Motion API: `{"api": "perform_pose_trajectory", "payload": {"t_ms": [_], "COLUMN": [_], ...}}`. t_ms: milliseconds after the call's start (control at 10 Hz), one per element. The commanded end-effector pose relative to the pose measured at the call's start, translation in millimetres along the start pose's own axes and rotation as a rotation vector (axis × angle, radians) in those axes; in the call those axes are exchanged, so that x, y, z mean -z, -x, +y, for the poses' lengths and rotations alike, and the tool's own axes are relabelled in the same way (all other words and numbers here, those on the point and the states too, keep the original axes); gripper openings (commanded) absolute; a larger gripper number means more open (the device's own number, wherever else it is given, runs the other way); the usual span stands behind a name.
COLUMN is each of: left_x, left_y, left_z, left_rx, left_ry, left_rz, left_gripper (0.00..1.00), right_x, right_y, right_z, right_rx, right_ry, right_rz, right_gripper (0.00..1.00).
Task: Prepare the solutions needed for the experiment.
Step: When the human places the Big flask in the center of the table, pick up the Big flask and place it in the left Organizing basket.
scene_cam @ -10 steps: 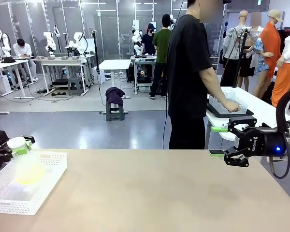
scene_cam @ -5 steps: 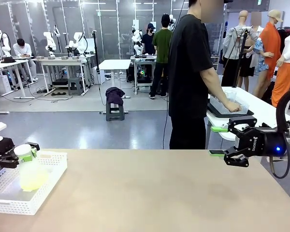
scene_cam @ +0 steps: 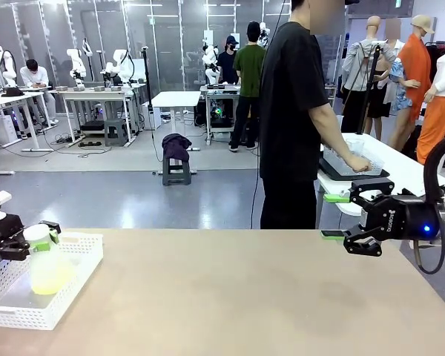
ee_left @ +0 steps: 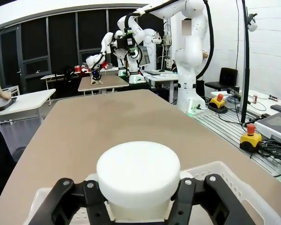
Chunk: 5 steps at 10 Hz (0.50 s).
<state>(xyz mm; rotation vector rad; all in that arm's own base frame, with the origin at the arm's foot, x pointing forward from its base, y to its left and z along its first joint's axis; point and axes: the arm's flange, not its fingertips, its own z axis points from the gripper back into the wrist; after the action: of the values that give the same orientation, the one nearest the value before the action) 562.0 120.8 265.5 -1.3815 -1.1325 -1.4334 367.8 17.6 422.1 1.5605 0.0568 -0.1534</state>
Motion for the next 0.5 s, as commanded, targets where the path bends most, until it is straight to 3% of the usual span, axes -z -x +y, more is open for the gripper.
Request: {"api": "perform_pose_trajectory", "payload": {"t_ms": [0, 100, 200, 300, 400], "left_x": [-5.0, -6.0, -6.3, -11.2, -16.3], "left_y": [0.7, -0.1, -2.3, -5.2, -8.8], "left_z": [2.9, 1.5, -0.4, -4.1, -8.8], "left_rx": [-0.018, -0.023, -0.025, -0.022, -0.02], "left_ry": [0.022, 0.02, 0.016, -0.003, -0.02], "left_rz": [0.013, 0.015, 0.027, 0.035, 0.047], "left_gripper": [0.62, 0.46, 0.82, 0.66, 1.0], "right_x": [0.7, 0.7, 0.7, 0.7, 0.7], "right_y": [0.7, 0.7, 0.7, 0.7, 0.7], "right_z": [0.3, 0.3, 0.3, 0.3, 0.3], "right_rx": [-0.001, -0.001, -0.001, -0.001, -0.001], "right_ry": [-0.008, -0.008, -0.008, -0.008, -0.008], "right_rz": [0.001, 0.001, 0.001, 0.001, 0.001], "right_gripper": [0.73, 0.73, 0.73, 0.73, 0.73]}}
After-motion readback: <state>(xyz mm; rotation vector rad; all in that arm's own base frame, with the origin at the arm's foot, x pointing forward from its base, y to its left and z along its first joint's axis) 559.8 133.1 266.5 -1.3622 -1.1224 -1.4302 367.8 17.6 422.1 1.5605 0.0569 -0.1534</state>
